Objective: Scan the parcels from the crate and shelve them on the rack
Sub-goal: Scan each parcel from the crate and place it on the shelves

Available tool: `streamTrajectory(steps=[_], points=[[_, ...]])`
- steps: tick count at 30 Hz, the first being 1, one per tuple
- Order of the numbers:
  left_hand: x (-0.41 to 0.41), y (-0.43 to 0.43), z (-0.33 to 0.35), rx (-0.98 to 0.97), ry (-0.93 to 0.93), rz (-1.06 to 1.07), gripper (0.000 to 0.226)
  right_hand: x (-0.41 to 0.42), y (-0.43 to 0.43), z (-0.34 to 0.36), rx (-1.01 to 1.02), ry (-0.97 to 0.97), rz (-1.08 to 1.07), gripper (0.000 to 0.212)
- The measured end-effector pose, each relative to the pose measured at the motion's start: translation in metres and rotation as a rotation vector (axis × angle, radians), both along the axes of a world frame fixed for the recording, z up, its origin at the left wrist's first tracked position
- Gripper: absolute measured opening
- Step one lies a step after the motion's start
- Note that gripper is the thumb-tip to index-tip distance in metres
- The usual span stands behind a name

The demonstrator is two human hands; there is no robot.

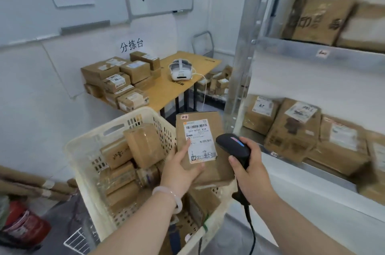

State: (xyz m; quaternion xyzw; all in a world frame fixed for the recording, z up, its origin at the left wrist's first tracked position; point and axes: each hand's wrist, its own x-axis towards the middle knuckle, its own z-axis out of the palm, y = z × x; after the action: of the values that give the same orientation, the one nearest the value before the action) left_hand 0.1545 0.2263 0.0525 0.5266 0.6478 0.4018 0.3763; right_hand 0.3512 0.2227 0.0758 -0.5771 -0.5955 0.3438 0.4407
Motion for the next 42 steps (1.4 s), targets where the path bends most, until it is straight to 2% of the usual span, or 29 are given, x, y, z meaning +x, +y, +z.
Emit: streamTrajectory(steps=[6,11,16,21,31,42], points=[[0.089,-0.003,0.022,0.172,-0.008,-0.146,0.077,0.079,-0.042,0.044,0.151,-0.001,-0.162,0.062],[0.171,-0.016,0.030,0.259,0.079,-0.239,0.081,0.142,-0.086,0.072,0.190,-0.049,-0.232,0.055],[0.254,-0.040,0.037,0.262,-0.015,-0.363,0.081,0.201,-0.131,0.086,0.173,-0.076,-0.301,0.046],[0.316,-0.062,0.036,0.254,0.017,-0.455,0.078,0.250,-0.170,0.095,0.184,-0.085,-0.388,0.044],[0.396,-0.100,0.028,0.260,0.009,-0.535,0.078,0.317,-0.223,0.100,0.144,-0.129,-0.489,0.040],[0.434,-0.109,0.020,0.228,0.012,-0.568,0.080,0.349,-0.234,0.093,0.133,-0.150,-0.548,0.040]])
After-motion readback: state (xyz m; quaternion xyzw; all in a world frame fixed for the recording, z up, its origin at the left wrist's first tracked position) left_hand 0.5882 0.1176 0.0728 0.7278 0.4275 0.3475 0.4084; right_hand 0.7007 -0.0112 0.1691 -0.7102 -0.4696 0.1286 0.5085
